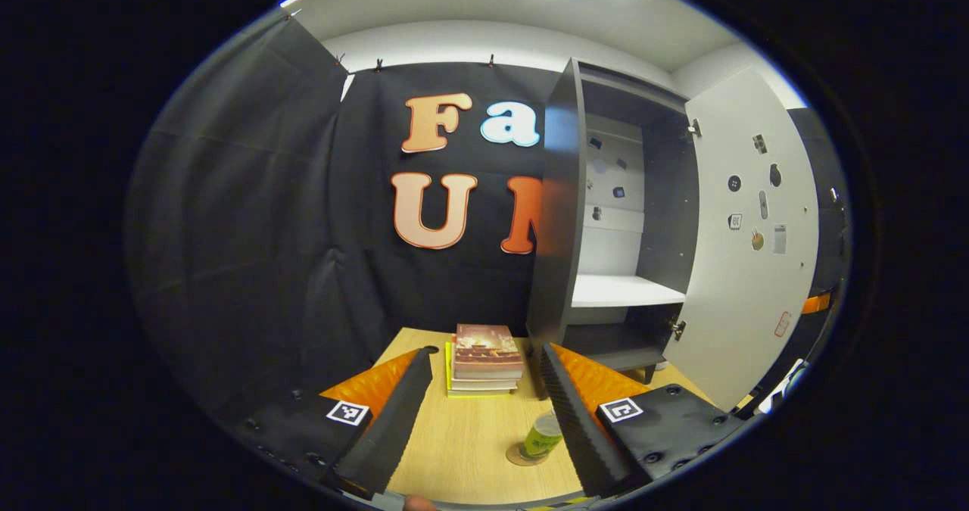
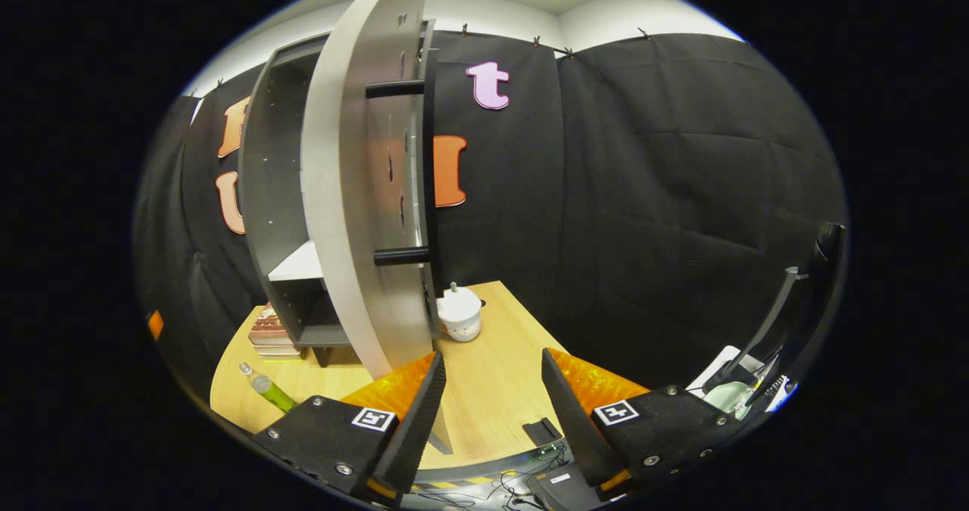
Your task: Open the cabinet door with the right hand, grasp the bottle in the cabinet with the left hand and place it on the coaster, then close the cabinet door with the right hand.
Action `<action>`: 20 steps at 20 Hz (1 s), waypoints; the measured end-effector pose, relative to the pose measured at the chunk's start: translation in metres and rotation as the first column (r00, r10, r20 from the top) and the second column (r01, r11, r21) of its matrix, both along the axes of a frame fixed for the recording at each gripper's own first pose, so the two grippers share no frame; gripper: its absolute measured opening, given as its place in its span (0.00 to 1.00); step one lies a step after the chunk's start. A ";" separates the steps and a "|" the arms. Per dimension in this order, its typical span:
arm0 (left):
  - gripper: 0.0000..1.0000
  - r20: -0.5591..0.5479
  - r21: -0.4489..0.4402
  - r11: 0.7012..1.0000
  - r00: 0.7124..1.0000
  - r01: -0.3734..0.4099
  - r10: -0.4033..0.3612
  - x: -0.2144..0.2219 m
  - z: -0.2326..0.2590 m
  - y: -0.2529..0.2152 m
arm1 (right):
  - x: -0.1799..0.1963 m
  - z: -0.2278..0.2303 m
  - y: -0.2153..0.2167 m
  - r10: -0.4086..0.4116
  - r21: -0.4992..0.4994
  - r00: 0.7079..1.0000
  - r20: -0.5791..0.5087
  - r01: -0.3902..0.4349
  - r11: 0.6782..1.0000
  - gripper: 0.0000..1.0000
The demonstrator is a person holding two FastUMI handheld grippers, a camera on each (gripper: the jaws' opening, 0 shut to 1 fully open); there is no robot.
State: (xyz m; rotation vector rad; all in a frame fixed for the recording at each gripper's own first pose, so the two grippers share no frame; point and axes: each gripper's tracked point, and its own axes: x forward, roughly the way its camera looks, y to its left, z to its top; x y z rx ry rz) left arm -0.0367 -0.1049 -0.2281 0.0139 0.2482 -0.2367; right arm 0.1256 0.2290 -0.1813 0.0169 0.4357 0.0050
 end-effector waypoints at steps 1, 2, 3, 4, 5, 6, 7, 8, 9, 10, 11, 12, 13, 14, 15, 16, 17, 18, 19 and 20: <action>0.95 0.023 0.018 1.000 1.000 -0.009 0.008 0.004 0.012 0.009 | -0.001 -0.001 0.005 0.006 0.000 1.000 0.002 -0.006 1.000 0.81; 0.95 0.046 0.037 0.999 0.999 -0.017 0.015 0.007 0.022 0.017 | -0.003 -0.001 0.009 0.011 0.001 1.000 0.004 -0.011 1.000 0.81; 0.95 0.067 0.052 0.998 0.997 -0.032 0.029 0.009 0.031 0.025 | -0.003 -0.002 0.013 0.013 0.001 1.000 0.005 -0.013 1.000 0.81; 0.94 0.082 0.057 0.997 0.996 -0.042 0.037 0.012 0.039 0.030 | -0.004 -0.002 0.015 0.015 0.001 1.000 0.006 -0.015 1.000 0.81; 0.95 0.090 0.053 0.998 0.995 -0.043 0.038 0.014 0.046 0.032 | -0.005 -0.002 0.018 0.015 0.001 1.000 0.006 -0.015 1.000 0.81; 0.95 0.098 0.041 0.998 0.995 -0.041 0.037 0.016 0.052 0.034 | -0.007 -0.003 0.021 0.017 0.000 1.000 0.008 -0.017 1.000 0.81; 0.95 0.101 0.026 0.999 0.994 -0.036 0.033 0.017 0.058 0.035 | -0.008 -0.002 0.024 0.019 -0.002 1.000 0.008 -0.019 1.000 0.81; 0.95 0.102 0.014 0.999 0.994 -0.031 0.030 0.019 0.061 0.036 | -0.008 -0.001 0.029 0.023 -0.003 1.000 0.008 -0.023 1.000 0.81; 0.95 0.102 0.003 1.000 0.994 -0.027 0.027 0.020 0.065 0.037 | -0.009 -0.001 0.034 0.028 -0.003 1.000 0.009 -0.028 1.000 0.81; 0.95 0.103 -0.007 1.000 0.994 -0.022 0.022 0.021 0.068 0.038 | -0.010 -0.001 0.040 0.037 -0.002 0.999 0.009 -0.037 0.999 0.81; 0.95 0.108 -0.015 1.000 0.994 -0.020 0.021 0.023 0.073 0.040 | -0.011 -0.001 0.048 0.049 0.000 0.999 0.009 -0.049 0.999 0.81; 0.95 0.114 -0.017 1.000 0.993 -0.017 0.019 0.024 0.076 0.042 | -0.010 -0.001 0.056 0.062 0.003 0.998 0.010 -0.062 0.998 0.81; 0.95 0.124 -0.013 1.000 0.992 -0.019 0.020 0.025 0.080 0.046 | -0.010 -0.002 0.064 0.075 0.010 0.997 0.009 -0.075 0.997 0.81; 0.95 0.131 -0.006 1.000 0.991 -0.022 0.022 0.025 0.081 0.050 | -0.010 -0.003 0.073 0.090 0.014 0.996 0.011 -0.090 0.996 0.80; 0.95 0.136 0.001 1.000 0.990 -0.026 0.026 0.025 0.082 0.055 | -0.010 -0.003 0.081 0.103 0.017 0.995 0.012 -0.104 0.994 0.80; 0.95 0.137 0.005 1.000 0.990 -0.030 0.029 0.022 0.082 0.059 | -0.009 -0.003 0.089 0.116 0.022 0.993 0.015 -0.117 0.993 0.81; 0.95 0.135 0.007 0.999 0.990 -0.032 0.030 0.021 0.082 0.062 | -0.009 -0.003 0.097 0.130 0.028 0.991 0.017 -0.131 0.991 0.80; 0.95 0.133 0.005 0.999 0.991 -0.034 0.033 0.019 0.082 0.065 | -0.008 -0.002 0.107 0.144 0.035 0.989 0.019 -0.144 0.989 0.80; 0.95 0.130 0.003 0.999 0.991 -0.038 0.037 0.018 0.082 0.069 | -0.007 -0.003 0.116 0.158 0.041 0.987 0.020 -0.159 0.986 0.80; 0.95 0.126 0.000 0.999 0.991 -0.042 0.042 0.017 0.081 0.073 | -0.006 -0.004 0.125 0.175 0.046 0.984 0.021 -0.175 0.983 0.80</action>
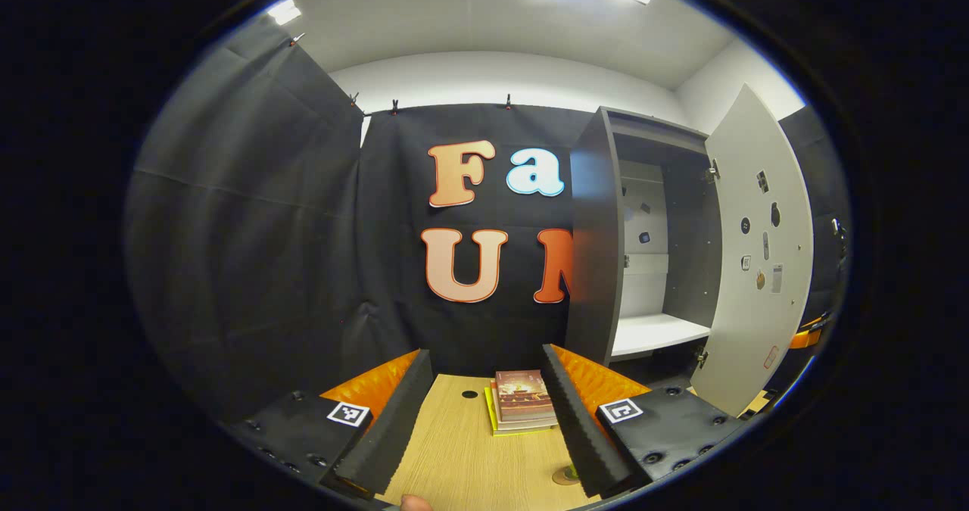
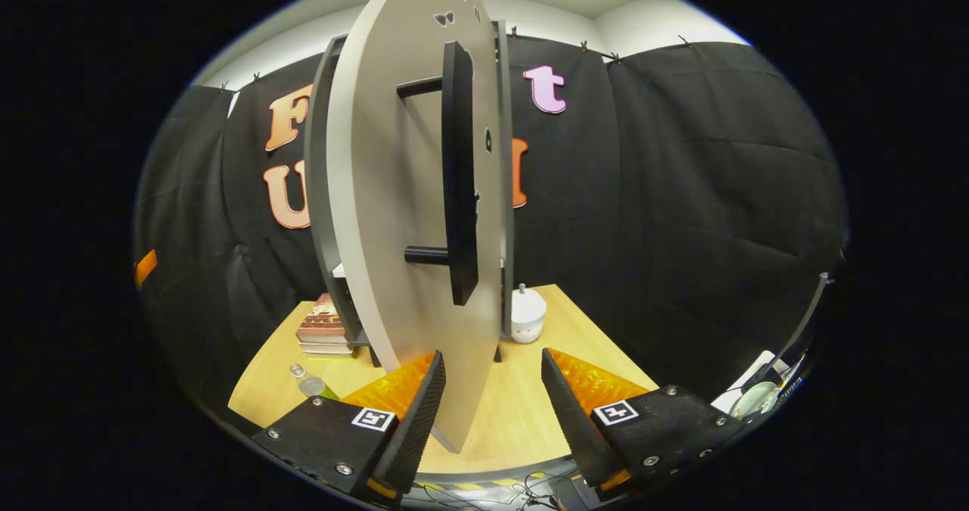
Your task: Open the cabinet door with the right hand, grasp the bottle in the cabinet with the left hand and place it on the coaster, then close the cabinet door with the right hand.
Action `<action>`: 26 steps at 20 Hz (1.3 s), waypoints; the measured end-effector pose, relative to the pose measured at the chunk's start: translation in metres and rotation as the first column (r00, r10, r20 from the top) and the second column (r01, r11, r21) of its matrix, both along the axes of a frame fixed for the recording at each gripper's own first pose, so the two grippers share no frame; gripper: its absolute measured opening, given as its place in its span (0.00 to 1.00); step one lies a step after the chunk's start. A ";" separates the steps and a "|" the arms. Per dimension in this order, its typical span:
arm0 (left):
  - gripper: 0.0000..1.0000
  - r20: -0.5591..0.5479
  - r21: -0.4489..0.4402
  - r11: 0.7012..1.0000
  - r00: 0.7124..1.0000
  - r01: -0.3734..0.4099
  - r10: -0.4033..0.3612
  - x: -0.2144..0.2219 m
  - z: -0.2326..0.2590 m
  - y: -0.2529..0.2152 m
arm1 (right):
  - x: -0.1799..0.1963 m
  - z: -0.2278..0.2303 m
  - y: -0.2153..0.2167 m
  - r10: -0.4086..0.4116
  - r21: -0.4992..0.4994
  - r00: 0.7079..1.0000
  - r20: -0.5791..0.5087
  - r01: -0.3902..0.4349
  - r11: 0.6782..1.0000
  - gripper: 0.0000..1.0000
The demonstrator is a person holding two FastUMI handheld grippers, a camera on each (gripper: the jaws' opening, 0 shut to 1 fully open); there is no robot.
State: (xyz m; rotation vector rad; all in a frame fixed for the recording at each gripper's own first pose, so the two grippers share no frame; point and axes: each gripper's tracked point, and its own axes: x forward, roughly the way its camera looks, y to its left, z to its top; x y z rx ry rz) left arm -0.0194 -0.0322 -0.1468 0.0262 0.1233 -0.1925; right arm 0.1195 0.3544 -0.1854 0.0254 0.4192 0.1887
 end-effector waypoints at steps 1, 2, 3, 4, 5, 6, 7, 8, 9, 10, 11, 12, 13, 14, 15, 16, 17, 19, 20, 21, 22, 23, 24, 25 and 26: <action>0.95 -0.004 -0.003 1.000 1.000 -0.007 0.007 0.000 -0.001 0.005 | 0.003 -0.001 0.010 0.017 0.005 1.000 0.000 -0.017 1.000 0.80; 0.95 -0.006 -0.008 1.000 1.000 -0.016 0.016 0.001 -0.001 0.009 | 0.005 -0.001 0.021 0.035 0.011 0.999 0.001 -0.035 0.999 0.80; 0.95 -0.009 -0.013 1.000 1.000 -0.021 0.021 0.002 -0.002 0.013 | 0.007 -0.002 0.031 0.052 0.019 0.999 0.002 -0.053 0.998 0.80; 0.95 -0.011 -0.014 1.000 1.000 -0.027 0.027 0.003 -0.002 0.016 | 0.010 -0.003 0.041 0.068 0.032 0.998 0.003 -0.069 0.997 0.80; 0.95 -0.015 -0.013 0.999 0.999 -0.031 0.031 0.003 -0.004 0.018 | 0.014 -0.003 0.052 0.082 0.048 0.997 0.005 -0.082 0.995 0.81; 0.95 -0.020 -0.011 0.999 0.999 -0.035 0.034 0.003 -0.006 0.021 | 0.016 -0.004 0.061 0.095 0.059 0.995 0.005 -0.095 0.994 0.81; 0.95 -0.022 -0.013 0.999 0.999 -0.036 0.036 0.004 -0.007 0.024 | 0.020 -0.004 0.071 0.106 0.070 0.994 0.009 -0.107 0.992 0.81; 0.95 -0.026 -0.013 0.999 0.999 -0.039 0.039 0.005 -0.008 0.026 | 0.024 -0.003 0.082 0.122 0.080 0.992 0.013 -0.123 0.989 0.81; 0.95 -0.031 -0.012 0.999 0.999 -0.043 0.042 0.008 -0.009 0.029 | 0.028 -0.001 0.095 0.140 0.090 0.990 0.017 -0.141 0.986 0.81; 0.95 -0.033 -0.011 0.999 0.998 -0.047 0.047 0.007 -0.012 0.029 | 0.035 -0.001 0.107 0.162 0.105 0.987 0.023 -0.163 0.981 0.81; 0.95 -0.037 -0.014 0.999 0.998 -0.052 0.051 0.009 -0.012 0.030 | 0.039 -0.002 0.120 0.181 0.118 0.983 0.028 -0.183 0.976 0.89; 0.95 -0.040 -0.023 0.998 0.998 -0.055 0.054 0.011 -0.013 0.031 | 0.046 -0.002 0.132 0.194 0.125 0.980 0.034 -0.197 0.972 0.89; 0.95 -0.041 -0.032 0.998 0.998 -0.054 0.053 0.013 -0.012 0.031 | 0.052 -0.002 0.141 0.205 0.124 0.978 0.037 -0.208 0.970 0.82; 0.95 -0.042 -0.035 0.998 0.998 -0.054 0.053 0.017 -0.011 0.034 | 0.058 -0.003 0.145 0.215 0.120 0.976 0.039 -0.218 0.968 0.82; 0.95 -0.039 -0.032 0.998 0.998 -0.055 0.054 0.022 -0.009 0.037 | 0.057 -0.001 0.147 0.225 0.117 0.973 0.044 -0.229 0.966 0.82; 0.95 -0.034 -0.026 0.998 0.998 -0.060 0.059 0.025 -0.008 0.039 | 0.059 0.001 0.152 0.232 0.114 0.972 0.046 -0.236 0.965 0.83; 0.95 -0.029 -0.022 0.998 0.998 -0.062 0.062 0.028 -0.006 0.041 | 0.060 0.001 0.156 0.240 0.113 0.970 0.048 -0.244 0.963 0.83; 0.95 -0.022 -0.015 0.998 0.998 -0.067 0.066 0.031 -0.004 0.045 | 0.062 0.000 0.157 0.245 0.111 0.968 0.047 -0.249 0.962 0.83; 0.95 -0.019 -0.013 0.997 0.997 -0.070 0.070 0.033 -0.004 0.047 | 0.063 -0.001 0.158 0.244 0.109 0.969 0.046 -0.248 0.963 0.83; 0.95 -0.016 -0.012 0.997 0.997 -0.074 0.073 0.035 -0.003 0.050 | 0.064 -0.002 0.160 0.245 0.103 0.969 0.043 -0.248 0.963 0.82; 0.95 -0.014 -0.008 0.997 0.997 -0.077 0.077 0.036 -0.003 0.052 | 0.068 -0.001 0.160 0.238 0.097 0.970 0.058 -0.243 0.965 0.82; 0.95 -0.014 -0.004 0.997 0.997 -0.081 0.081 0.036 -0.003 0.055 | 0.071 -0.002 0.159 0.233 0.097 0.971 0.056 -0.237 0.967 0.83; 0.95 -0.014 -0.002 0.997 0.996 -0.083 0.083 0.036 -0.004 0.057 | 0.073 -0.002 0.160 0.231 0.103 0.972 0.054 -0.235 0.967 0.83; 0.95 -0.016 0.000 0.996 0.996 -0.085 0.085 0.038 -0.005 0.057 | 0.074 -0.003 0.159 0.226 0.106 0.973 0.054 -0.230 0.967 0.82; 0.95 -0.017 0.002 0.996 0.996 -0.086 0.086 0.039 -0.006 0.057 | 0.075 -0.002 0.159 0.223 0.106 0.973 0.056 -0.228 0.968 0.83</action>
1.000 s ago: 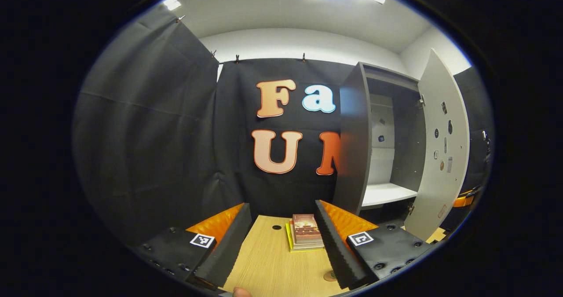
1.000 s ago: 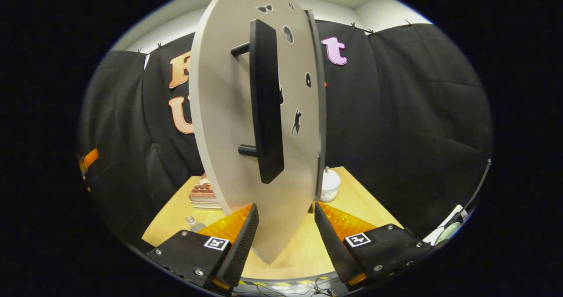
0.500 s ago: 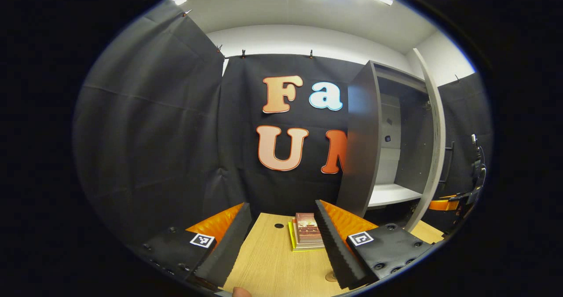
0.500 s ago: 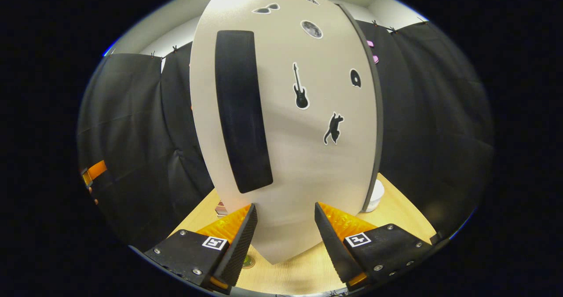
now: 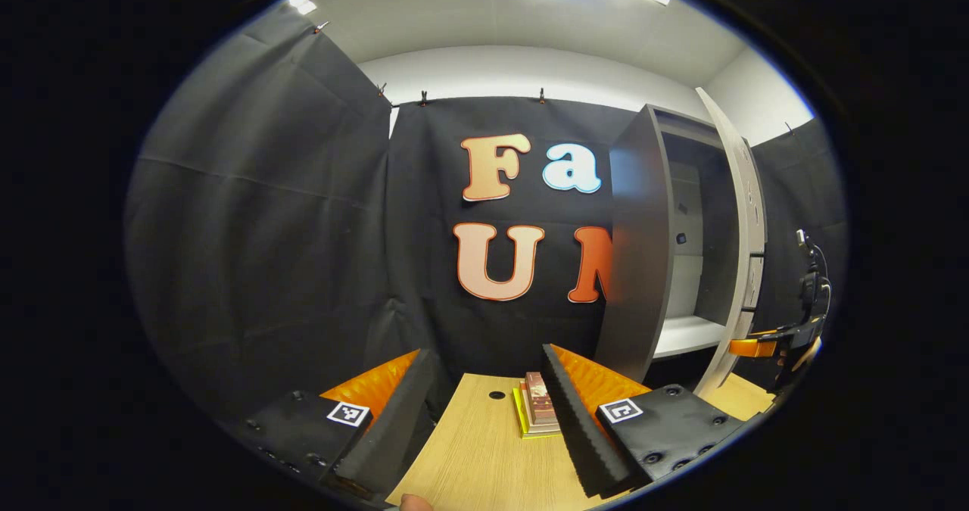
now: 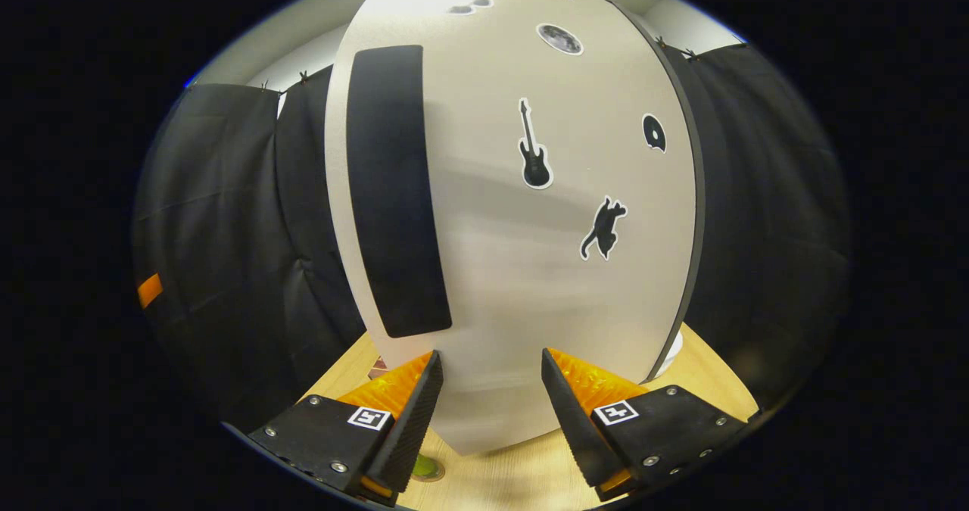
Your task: Open the cabinet door with the right hand, grasp the bottle in the cabinet with the left hand and place it on the coaster, then close the cabinet door with the right hand.
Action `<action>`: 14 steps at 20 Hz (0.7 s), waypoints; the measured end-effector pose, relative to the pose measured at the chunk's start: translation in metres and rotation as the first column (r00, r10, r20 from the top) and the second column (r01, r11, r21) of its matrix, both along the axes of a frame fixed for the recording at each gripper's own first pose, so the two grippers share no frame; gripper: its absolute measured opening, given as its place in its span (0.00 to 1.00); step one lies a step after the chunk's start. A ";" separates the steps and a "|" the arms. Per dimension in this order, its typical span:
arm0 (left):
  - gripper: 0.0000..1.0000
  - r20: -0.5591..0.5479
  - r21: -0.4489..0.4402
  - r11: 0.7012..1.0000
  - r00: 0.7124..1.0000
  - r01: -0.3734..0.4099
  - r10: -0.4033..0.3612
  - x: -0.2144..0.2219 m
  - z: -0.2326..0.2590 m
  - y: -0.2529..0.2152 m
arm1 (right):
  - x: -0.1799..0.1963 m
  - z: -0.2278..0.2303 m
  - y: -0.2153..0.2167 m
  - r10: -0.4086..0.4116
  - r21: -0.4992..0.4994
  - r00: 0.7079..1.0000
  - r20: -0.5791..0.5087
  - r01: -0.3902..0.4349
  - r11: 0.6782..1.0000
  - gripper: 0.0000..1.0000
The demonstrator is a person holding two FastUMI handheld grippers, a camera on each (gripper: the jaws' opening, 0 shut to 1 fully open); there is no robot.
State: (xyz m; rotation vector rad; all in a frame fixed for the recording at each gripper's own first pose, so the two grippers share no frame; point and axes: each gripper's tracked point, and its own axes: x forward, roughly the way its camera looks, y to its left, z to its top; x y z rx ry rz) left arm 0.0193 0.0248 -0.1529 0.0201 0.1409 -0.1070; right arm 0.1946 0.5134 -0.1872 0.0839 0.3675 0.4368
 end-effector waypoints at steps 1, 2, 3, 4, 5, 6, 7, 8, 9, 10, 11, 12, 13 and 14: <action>0.95 -0.001 0.001 1.000 1.000 0.000 0.000 0.000 0.000 0.000 | 0.002 0.000 0.000 -0.004 -0.002 1.000 0.002 0.004 1.000 0.83; 0.95 -0.001 0.003 1.000 1.000 -0.003 0.003 0.002 0.000 0.002 | 0.003 0.000 0.001 -0.006 -0.005 1.000 0.004 0.006 1.000 0.83; 0.95 -0.002 0.003 1.000 1.000 -0.006 0.006 0.004 0.001 0.003 | 0.004 0.001 0.002 -0.008 -0.009 1.000 0.008 0.008 1.000 0.83; 0.95 -0.002 0.002 1.000 1.000 -0.008 0.008 0.005 0.002 0.004 | 0.005 0.002 0.003 -0.009 -0.013 1.000 0.010 0.009 1.000 0.82; 0.95 0.002 0.000 1.000 1.000 -0.008 0.008 0.005 0.004 0.004 | 0.007 0.001 0.004 -0.011 -0.016 1.000 0.012 0.011 1.000 0.83; 0.95 0.006 -0.001 1.000 1.000 -0.014 0.014 0.005 0.006 0.006 | 0.009 0.001 0.004 -0.015 -0.017 1.000 0.016 0.016 1.000 0.83; 0.95 0.011 -0.001 1.000 1.000 -0.023 0.023 0.007 0.008 0.009 | 0.011 0.002 0.005 -0.021 -0.017 0.999 0.025 0.022 1.000 0.83; 0.95 0.015 0.001 1.000 1.000 -0.026 0.026 0.008 0.010 0.011 | 0.014 0.002 0.006 -0.026 -0.018 0.999 0.027 0.027 0.999 0.82; 0.95 0.020 0.002 1.000 0.999 -0.029 0.029 0.008 0.012 0.012 | 0.015 0.002 0.006 -0.032 -0.017 0.999 0.026 0.032 0.999 0.82; 0.95 0.025 0.004 1.000 0.999 -0.030 0.030 0.008 0.014 0.013 | 0.016 0.002 0.007 -0.038 -0.014 0.999 0.025 0.038 0.999 0.83; 0.95 0.029 0.009 0.999 0.999 -0.031 0.031 0.009 0.017 0.014 | 0.016 0.001 0.008 -0.041 -0.014 0.999 0.025 0.041 0.999 0.83; 0.95 0.034 0.014 0.999 0.999 -0.033 0.033 0.009 0.019 0.016 | 0.018 0.001 0.009 -0.045 -0.012 0.999 0.025 0.046 0.999 0.83; 0.95 0.038 0.019 0.999 0.999 -0.034 0.033 0.009 0.020 0.017 | 0.019 0.000 0.010 -0.049 -0.013 0.998 0.027 0.050 0.999 0.83; 0.95 0.041 0.024 0.999 0.999 -0.034 0.033 0.010 0.019 0.017 | 0.021 0.000 0.010 -0.052 -0.018 0.998 0.030 0.052 0.998 0.83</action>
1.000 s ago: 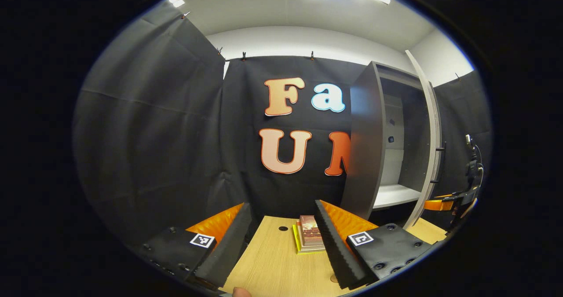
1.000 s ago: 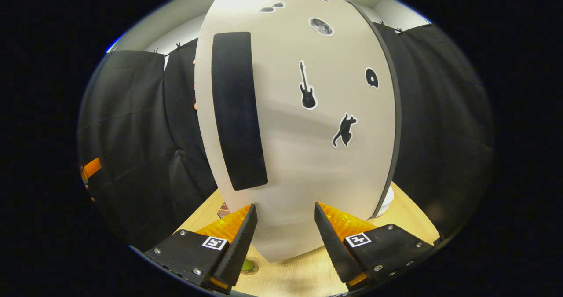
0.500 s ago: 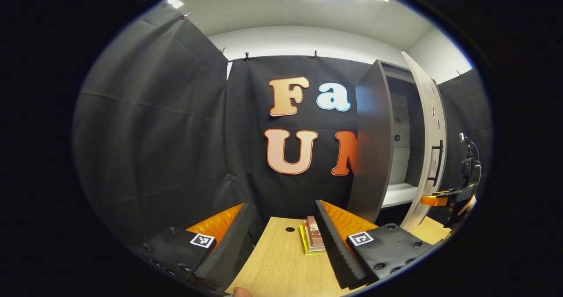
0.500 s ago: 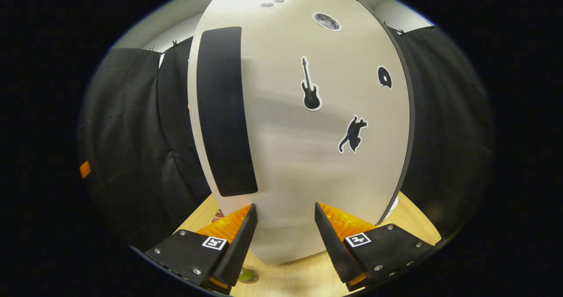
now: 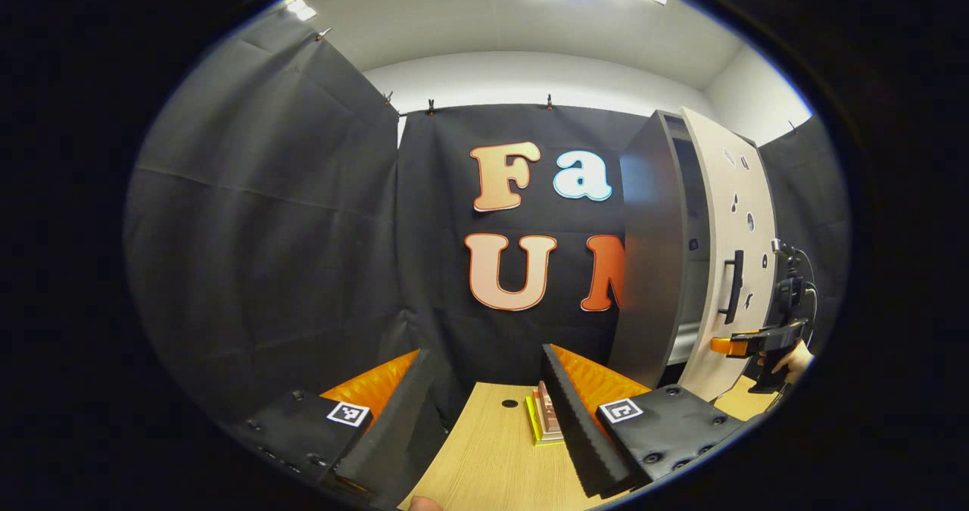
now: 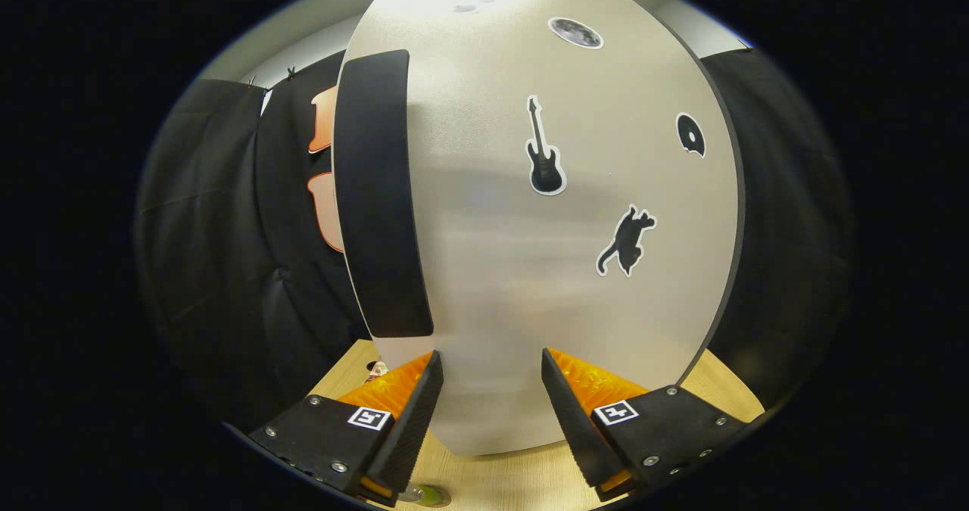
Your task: Open the cabinet door with the right hand, grasp the bottle in the cabinet with the left hand and place it on the coaster, then close the cabinet door with the right hand.
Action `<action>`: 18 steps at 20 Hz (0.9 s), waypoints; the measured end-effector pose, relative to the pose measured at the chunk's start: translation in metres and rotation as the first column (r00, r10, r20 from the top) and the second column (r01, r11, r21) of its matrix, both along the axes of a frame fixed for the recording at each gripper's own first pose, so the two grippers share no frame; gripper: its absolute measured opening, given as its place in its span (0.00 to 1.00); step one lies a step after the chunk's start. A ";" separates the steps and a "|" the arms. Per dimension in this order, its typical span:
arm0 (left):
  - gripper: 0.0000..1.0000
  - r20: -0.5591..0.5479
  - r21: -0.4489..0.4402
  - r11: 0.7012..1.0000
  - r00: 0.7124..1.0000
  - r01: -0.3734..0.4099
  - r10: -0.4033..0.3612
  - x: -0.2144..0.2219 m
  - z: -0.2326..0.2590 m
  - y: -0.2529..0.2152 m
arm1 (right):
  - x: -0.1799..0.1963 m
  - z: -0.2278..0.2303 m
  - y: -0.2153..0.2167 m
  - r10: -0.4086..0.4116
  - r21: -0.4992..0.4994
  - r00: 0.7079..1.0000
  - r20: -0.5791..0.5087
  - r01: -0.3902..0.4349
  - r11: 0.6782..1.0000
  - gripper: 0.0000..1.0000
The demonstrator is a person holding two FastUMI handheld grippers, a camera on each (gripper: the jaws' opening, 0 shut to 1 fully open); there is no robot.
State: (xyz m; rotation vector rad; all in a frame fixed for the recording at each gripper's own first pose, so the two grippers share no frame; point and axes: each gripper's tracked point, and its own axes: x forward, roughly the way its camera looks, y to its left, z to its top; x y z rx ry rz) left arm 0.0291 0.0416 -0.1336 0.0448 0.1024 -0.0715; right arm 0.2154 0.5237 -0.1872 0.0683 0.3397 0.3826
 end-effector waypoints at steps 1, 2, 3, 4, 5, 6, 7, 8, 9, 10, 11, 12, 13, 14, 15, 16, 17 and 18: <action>0.95 0.001 0.004 1.000 1.000 -0.002 0.002 0.001 0.000 0.000 | 0.003 0.000 0.000 -0.002 -0.006 1.000 0.006 0.002 1.000 0.83; 0.94 -0.001 0.005 1.000 1.000 -0.005 0.005 0.001 0.000 0.001 | 0.005 -0.001 0.000 -0.005 -0.014 1.000 0.011 0.005 1.000 0.83; 0.94 -0.006 0.003 1.000 1.000 -0.005 0.005 0.002 0.000 0.001 | 0.007 -0.001 0.001 -0.008 -0.021 1.000 0.018 0.008 1.000 0.83; 0.94 -0.011 0.000 1.000 1.000 -0.003 0.003 0.003 0.000 0.000 | 0.010 -0.001 0.001 -0.011 -0.032 1.000 0.024 0.011 0.999 0.83; 0.94 -0.014 -0.006 1.000 1.000 -0.001 0.001 0.003 0.000 -0.001 | 0.012 -0.001 0.000 -0.012 -0.044 0.999 0.030 0.014 0.999 0.83; 0.94 -0.017 -0.011 1.000 1.000 0.001 -0.001 0.004 0.000 -0.002 | 0.015 -0.002 -0.001 -0.013 -0.056 0.999 0.035 0.015 0.998 0.83; 0.94 -0.018 -0.015 1.000 1.000 0.001 -0.001 0.005 0.001 -0.001 | 0.018 -0.003 -0.002 -0.015 -0.064 0.999 0.037 0.017 0.998 0.82; 0.95 -0.020 -0.018 1.000 1.000 0.000 0.000 0.006 0.002 -0.002 | 0.019 -0.003 -0.002 -0.014 -0.067 0.999 0.040 0.017 0.998 0.83; 0.95 -0.022 -0.018 1.000 1.000 0.000 0.000 0.006 0.004 -0.001 | 0.021 -0.002 -0.001 -0.013 -0.066 0.999 0.044 0.016 0.998 0.83; 0.95 -0.020 -0.015 1.000 1.000 0.001 -0.001 0.008 0.006 -0.001 | 0.022 0.000 0.000 -0.009 -0.067 0.999 0.047 0.012 0.998 0.83; 0.95 -0.018 -0.010 1.000 1.000 0.001 -0.001 0.009 0.009 -0.001 | 0.024 0.002 -0.001 -0.011 -0.066 0.999 0.051 0.014 0.998 0.83; 0.95 -0.016 -0.006 1.000 1.000 0.000 -0.001 0.011 0.012 -0.001 | 0.026 0.004 -0.002 -0.015 -0.063 0.998 0.056 0.019 0.998 0.83; 0.95 -0.014 -0.005 1.000 1.000 0.001 -0.001 0.012 0.014 -0.003 | 0.027 0.008 -0.003 -0.021 -0.061 0.998 0.059 0.024 0.998 0.83; 0.95 -0.011 -0.007 1.000 1.000 0.004 -0.004 0.013 0.017 -0.005 | 0.026 0.011 -0.006 -0.024 -0.060 0.998 0.060 0.028 0.998 0.83; 0.95 -0.012 -0.010 1.000 1.000 0.006 -0.006 0.014 0.019 -0.008 | 0.024 0.014 -0.007 -0.021 -0.057 0.998 0.057 0.025 0.998 0.83; 0.95 -0.014 -0.012 1.000 1.000 0.011 -0.011 0.015 0.022 -0.011 | 0.021 0.016 -0.012 -0.018 -0.064 0.998 0.057 0.022 0.998 0.83; 0.94 -0.016 -0.013 1.000 1.000 0.017 -0.017 0.016 0.024 -0.014 | 0.019 0.018 -0.022 -0.027 -0.084 0.998 0.064 0.033 0.996 0.83; 0.94 -0.015 -0.011 1.000 1.000 0.024 -0.024 0.018 0.029 -0.016 | 0.015 0.022 -0.034 -0.034 -0.102 0.997 0.071 0.041 0.994 0.83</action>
